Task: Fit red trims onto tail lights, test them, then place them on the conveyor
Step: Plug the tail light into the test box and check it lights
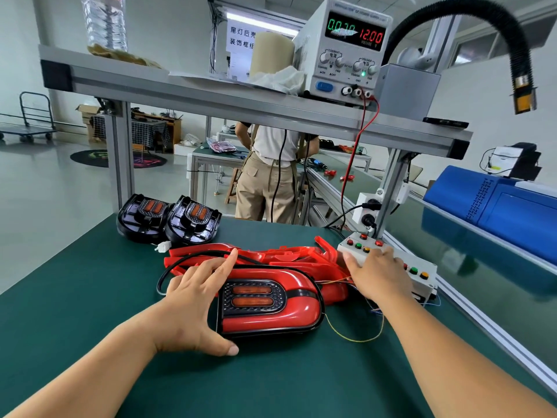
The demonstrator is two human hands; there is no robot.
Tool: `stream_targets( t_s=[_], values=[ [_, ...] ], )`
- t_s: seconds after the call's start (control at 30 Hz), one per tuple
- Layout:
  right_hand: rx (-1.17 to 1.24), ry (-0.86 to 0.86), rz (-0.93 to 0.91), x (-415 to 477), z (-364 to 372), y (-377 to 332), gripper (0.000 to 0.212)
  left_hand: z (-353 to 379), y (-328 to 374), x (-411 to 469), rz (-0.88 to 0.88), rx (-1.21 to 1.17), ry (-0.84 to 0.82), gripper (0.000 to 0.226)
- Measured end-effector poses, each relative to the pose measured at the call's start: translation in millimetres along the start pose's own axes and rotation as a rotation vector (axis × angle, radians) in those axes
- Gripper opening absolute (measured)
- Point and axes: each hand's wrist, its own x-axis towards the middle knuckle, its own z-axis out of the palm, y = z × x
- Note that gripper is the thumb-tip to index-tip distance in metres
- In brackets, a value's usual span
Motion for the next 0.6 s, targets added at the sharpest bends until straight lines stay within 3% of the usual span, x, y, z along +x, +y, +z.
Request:
stream_targets(
  t_s=[0.2, 0.6],
  values=[
    [-0.095, -0.028, 0.153, -7.0, 2.1, 32.8, 0.092, -0.6, 0.8, 0.3, 0.005, -0.012, -0.007, 0.141],
    [-0.163, -0.032, 0.097, -14.2, 6.6, 40.9, 0.097, 2.3, -2.8, 2.3, 0.008, -0.02, 0.016, 0.142]
  ],
)
